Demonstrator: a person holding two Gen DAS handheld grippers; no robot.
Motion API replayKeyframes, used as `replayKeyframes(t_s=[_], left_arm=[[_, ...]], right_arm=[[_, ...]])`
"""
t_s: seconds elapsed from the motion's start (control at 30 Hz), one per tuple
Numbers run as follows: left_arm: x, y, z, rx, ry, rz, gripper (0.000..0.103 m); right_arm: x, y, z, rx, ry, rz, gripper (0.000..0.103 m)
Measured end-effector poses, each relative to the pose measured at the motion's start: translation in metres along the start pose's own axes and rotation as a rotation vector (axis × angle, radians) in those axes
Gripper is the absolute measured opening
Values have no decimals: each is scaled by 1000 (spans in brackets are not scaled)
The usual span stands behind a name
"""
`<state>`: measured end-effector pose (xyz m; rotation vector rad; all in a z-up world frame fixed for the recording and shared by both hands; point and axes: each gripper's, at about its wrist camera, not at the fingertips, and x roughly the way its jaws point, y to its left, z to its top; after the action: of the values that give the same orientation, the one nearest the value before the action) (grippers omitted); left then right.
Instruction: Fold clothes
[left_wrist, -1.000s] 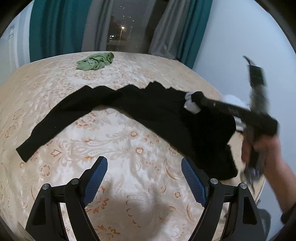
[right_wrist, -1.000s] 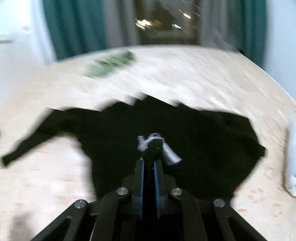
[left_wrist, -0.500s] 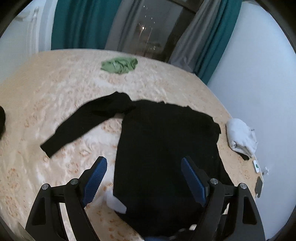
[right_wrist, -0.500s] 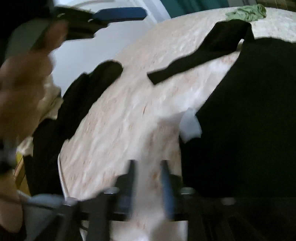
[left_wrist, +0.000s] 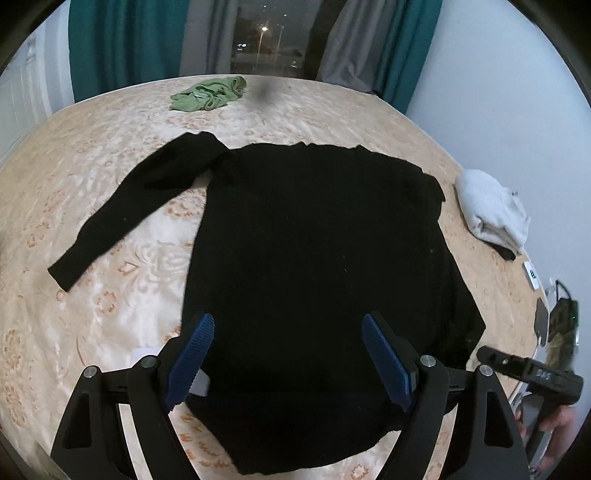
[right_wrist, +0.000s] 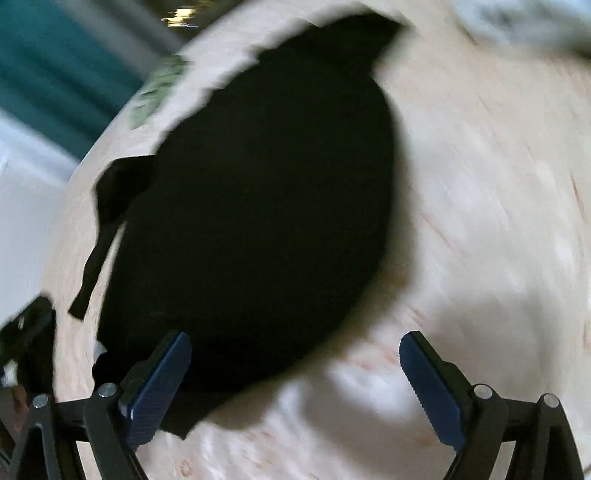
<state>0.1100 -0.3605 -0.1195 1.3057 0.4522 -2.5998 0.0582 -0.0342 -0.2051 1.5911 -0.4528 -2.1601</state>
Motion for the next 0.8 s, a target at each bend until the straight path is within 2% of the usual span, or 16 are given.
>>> replayKeyframes(t_s=[0.1, 0.2, 0.27, 0.4, 0.43, 0.47, 0.5, 0.53, 0.57, 0.63, 0.77, 0.8], left_arm=[[14, 1, 1, -65, 16, -22, 84], [28, -5, -5, -101, 38, -37, 84], [37, -10, -9, -122, 53, -47, 84], [58, -35, -25, 16, 102, 30, 84], [62, -40, -29, 51, 115, 44, 84], [67, -43, -31, 73, 131, 53, 84], [72, -46, -33, 92, 148, 60, 84], [76, -49, -34, 110, 165, 68, 84], [81, -52, -35, 128, 183, 75, 84], [88, -54, -35, 127, 202, 70, 84], [96, -57, -44, 128, 233, 71, 84], [97, -59, -48, 135, 238, 82, 84]], right_arm=[[8, -12, -12, -1, -2, -49, 89], [17, -1, -17, -89, -43, -97, 80], [21, 6, -13, -152, -79, -129, 80], [44, 16, 9, -188, -75, -133, 80], [50, 18, 15, -194, -68, -126, 75], [54, 20, 20, -200, -51, -107, 66], [54, 19, 21, -221, -37, -89, 34], [49, 19, 20, -252, -28, -81, 17], [43, 20, 18, -282, -25, -76, 17], [24, 20, 12, -348, -47, -90, 7], [-32, 4, -7, -441, -110, -156, 6], [-46, -2, -14, -459, -134, -189, 0]])
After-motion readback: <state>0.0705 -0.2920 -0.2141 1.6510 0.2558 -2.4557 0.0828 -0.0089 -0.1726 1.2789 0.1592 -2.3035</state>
